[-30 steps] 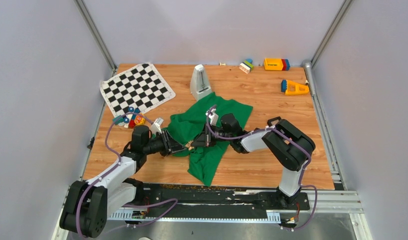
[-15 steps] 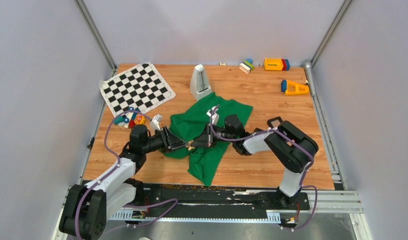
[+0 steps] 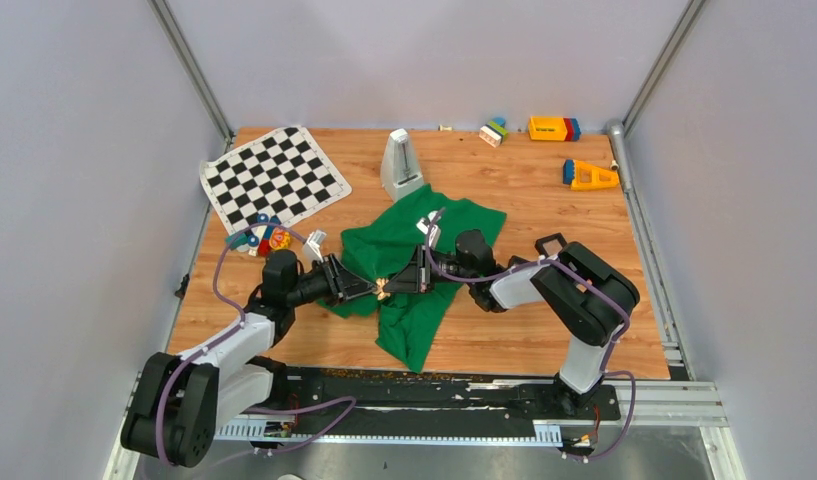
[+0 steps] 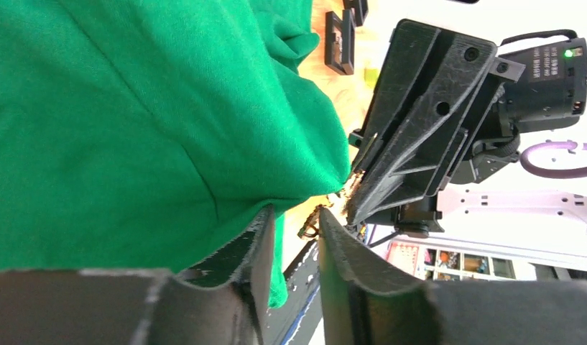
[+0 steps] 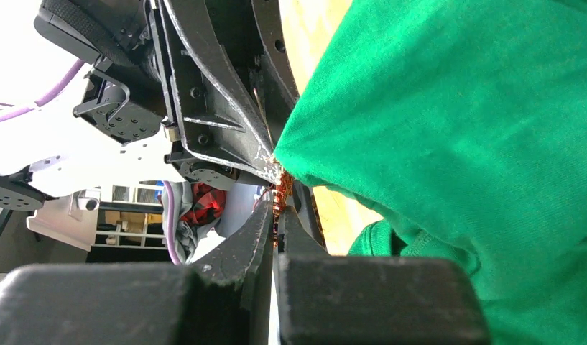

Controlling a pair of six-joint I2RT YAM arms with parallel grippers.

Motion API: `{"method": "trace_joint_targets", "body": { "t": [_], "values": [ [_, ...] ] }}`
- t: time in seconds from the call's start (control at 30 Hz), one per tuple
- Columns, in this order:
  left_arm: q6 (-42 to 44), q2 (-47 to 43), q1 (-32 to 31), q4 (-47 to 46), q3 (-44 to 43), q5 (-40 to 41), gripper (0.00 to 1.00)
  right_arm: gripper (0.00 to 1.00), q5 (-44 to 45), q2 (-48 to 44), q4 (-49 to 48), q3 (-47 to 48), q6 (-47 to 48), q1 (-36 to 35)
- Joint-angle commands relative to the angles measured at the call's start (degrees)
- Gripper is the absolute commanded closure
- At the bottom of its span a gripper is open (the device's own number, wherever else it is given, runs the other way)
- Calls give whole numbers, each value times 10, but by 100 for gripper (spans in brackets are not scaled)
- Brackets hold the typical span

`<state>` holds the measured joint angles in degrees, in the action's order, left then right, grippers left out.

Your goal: Remove the brooch from the garment

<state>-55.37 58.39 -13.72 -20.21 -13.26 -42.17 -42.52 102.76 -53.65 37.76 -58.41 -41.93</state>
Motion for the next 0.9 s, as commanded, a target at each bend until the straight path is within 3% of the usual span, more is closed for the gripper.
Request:
{"method": "trace_joint_targets", "body": {
  "t": [0.0, 0.13, 0.2, 0.47, 0.5, 0.63, 0.73, 0.87],
  "values": [
    [-8, 28, 4, -75, 12, -19, 68, 100, -23, -15, -64, -4, -18, 5],
    [-35, 55, 4, -140, 21, -37, 82, 100, -26, -7, -69, -3, -22, 6],
    [-40, 63, 4, -163, 22, -42, 84, 100, -28, -3, -75, -3, -25, 6],
    [-41, 53, 4, -153, 23, -38, 81, 100, -30, 1, -81, -4, -26, 9],
    [-39, 48, 3, -148, 23, -37, 78, 100, -29, 0, -78, -4, -26, 9],
    [16, 9, 5, -38, 1, 14, 60, 100, -6, -9, 4, 5, -13, 11],
    [83, -31, 6, 85, -22, 65, 57, 100, -12, -11, 67, 16, -22, 23],
    [125, -58, 6, 174, -44, 126, 57, 100, -40, -5, 149, 15, -45, 33]
  ]
}}
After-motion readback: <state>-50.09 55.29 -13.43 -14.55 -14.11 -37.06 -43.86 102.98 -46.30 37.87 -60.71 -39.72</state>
